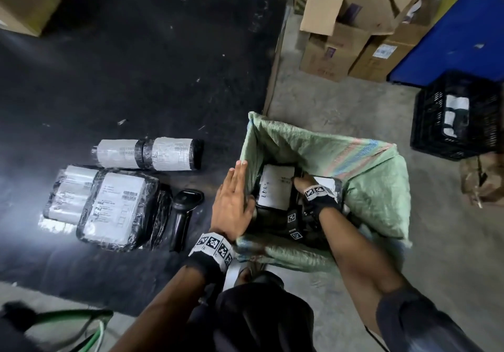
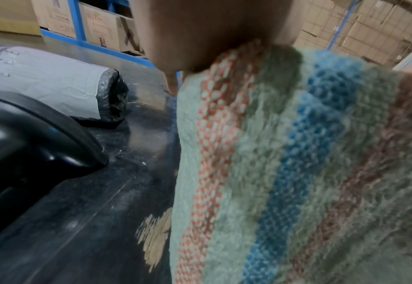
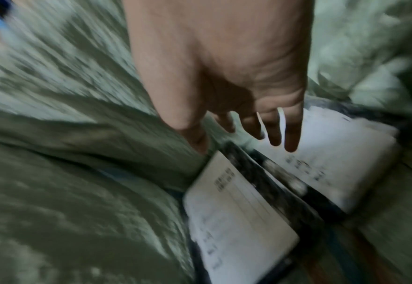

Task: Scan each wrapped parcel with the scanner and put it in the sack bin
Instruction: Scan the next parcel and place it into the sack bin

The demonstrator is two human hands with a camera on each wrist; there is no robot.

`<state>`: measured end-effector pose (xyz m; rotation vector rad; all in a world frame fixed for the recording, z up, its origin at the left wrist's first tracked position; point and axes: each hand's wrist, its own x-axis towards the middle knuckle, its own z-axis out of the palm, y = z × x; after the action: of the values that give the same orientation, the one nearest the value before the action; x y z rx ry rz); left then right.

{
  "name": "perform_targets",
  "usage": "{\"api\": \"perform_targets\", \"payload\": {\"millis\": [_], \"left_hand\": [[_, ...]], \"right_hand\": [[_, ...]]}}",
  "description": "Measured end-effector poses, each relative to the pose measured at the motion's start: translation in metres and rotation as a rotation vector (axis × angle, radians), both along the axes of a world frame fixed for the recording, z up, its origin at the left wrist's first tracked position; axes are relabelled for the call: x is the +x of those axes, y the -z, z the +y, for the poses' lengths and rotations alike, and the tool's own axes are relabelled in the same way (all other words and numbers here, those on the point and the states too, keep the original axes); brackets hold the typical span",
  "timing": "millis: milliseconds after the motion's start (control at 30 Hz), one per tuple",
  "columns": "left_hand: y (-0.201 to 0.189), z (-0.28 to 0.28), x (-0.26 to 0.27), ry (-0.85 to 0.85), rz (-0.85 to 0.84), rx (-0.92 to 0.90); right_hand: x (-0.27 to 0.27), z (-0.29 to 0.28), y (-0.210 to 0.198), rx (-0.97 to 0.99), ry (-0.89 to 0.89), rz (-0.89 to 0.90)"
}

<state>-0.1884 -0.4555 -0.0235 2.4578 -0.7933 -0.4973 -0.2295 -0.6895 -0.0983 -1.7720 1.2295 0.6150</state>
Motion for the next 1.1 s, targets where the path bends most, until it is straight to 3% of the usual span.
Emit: {"api": "perform_targets", "payload": {"millis": [167, 267, 400, 567, 767, 933, 1100], "left_hand": [[-0.023, 0.005, 0.008, 0.011, -0.026, 0.023], [-0.034, 0.017, 0.019, -0.006, -0.043, -0.053], [-0.05, 0.056, 0.038, -0.075, -0.052, -0.138], [-0.065, 0.134, 0.066, -0.171, -0.072, -0.17], [-0.059, 0.232, 0.099, -0.258, -0.07, -0.12], [-0.032, 0.299, 0.115, -0.294, -0.059, -0.097], [0.006, 0.343, 0.127, -0.297, 0.01, -0.075]], "right_hand": [[0.014, 0.007, -0.075, -0.103, -0.11, -0.064], [0.012, 0.028, -0.122, -0.172, -0.199, -0.166], [0.008, 0.077, -0.17, -0.268, -0.25, -0.362], [0.01, 0.161, -0.197, -0.218, -0.287, -0.533], [0.02, 0.246, -0.177, -0.122, -0.359, -0.485], [0.023, 0.296, -0.136, -0.112, -0.405, -0.295], [0.02, 0.326, -0.093, -0.072, -0.276, -0.168]]}}
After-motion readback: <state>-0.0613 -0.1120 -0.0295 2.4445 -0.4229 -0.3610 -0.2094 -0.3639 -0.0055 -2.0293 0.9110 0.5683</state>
